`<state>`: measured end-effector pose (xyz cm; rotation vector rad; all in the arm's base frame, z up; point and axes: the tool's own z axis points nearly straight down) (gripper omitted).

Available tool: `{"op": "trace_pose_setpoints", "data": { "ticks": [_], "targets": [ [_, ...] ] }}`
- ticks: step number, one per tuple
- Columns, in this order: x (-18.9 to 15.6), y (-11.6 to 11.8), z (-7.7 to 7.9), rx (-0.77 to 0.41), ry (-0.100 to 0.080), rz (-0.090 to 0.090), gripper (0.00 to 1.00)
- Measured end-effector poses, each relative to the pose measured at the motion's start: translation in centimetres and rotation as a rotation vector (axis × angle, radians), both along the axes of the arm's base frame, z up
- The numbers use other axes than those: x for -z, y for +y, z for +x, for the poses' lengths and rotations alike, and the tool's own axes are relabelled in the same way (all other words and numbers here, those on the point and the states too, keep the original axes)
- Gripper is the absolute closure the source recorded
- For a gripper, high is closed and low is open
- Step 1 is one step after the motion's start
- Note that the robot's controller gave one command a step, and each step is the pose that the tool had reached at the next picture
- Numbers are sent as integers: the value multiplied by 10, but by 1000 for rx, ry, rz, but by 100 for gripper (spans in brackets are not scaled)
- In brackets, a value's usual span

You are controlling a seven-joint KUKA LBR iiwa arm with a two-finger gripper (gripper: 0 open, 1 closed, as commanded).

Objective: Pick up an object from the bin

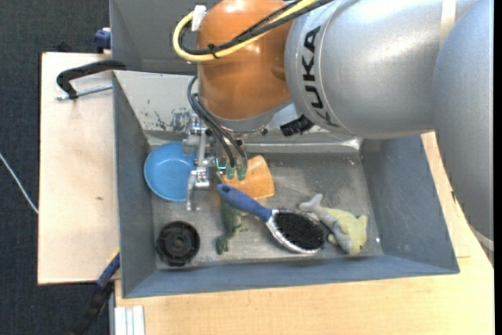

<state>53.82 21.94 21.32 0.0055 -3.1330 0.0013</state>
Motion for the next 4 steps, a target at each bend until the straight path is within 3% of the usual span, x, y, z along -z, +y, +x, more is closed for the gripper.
{"op": "trace_pose_setpoints", "data": {
  "ticks": [1,2,3,4],
  "targets": [
    [-5,-2,2,3,-9,2,100],
    [-5,-2,2,4,-8,2,0],
    [121,-8,-7,-67,-21,5,0],
    [123,-6,-10,-69,-11,7,100]
  ]
}}
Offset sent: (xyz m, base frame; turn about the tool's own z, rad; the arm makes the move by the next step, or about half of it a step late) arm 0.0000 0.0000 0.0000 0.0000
